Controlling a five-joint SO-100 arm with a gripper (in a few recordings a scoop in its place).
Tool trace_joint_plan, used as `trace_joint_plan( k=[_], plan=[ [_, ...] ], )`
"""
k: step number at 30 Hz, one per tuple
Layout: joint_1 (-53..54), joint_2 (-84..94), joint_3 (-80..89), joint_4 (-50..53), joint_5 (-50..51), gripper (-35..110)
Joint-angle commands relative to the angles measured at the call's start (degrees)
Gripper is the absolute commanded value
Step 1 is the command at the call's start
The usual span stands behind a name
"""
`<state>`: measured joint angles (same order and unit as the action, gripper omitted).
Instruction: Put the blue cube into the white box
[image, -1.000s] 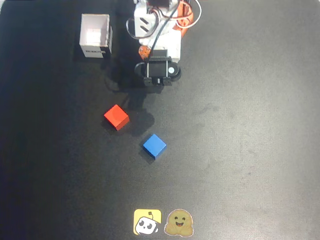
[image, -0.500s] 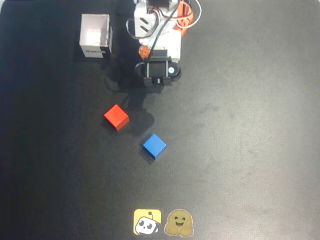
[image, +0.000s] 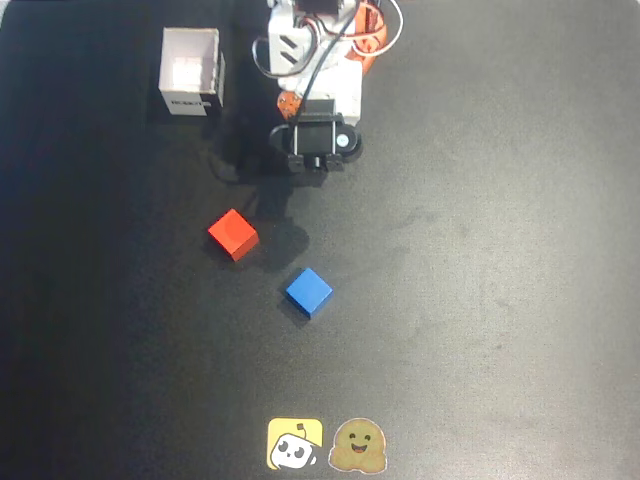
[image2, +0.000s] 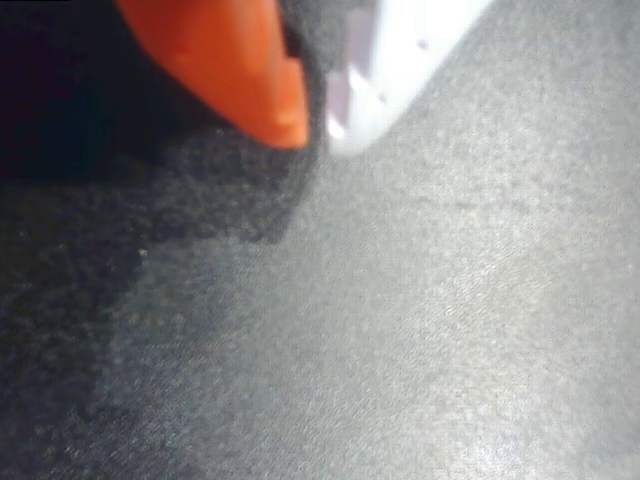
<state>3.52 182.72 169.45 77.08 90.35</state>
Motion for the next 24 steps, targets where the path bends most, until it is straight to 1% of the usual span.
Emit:
trace_joint_plan(
  k=[1, 24],
  plan=[
    [0.09, 0.35, -0.18, 0.18, 0.35, 0],
    [0.00, 0.35, -0.18, 0.18, 0.26, 0]
  ],
)
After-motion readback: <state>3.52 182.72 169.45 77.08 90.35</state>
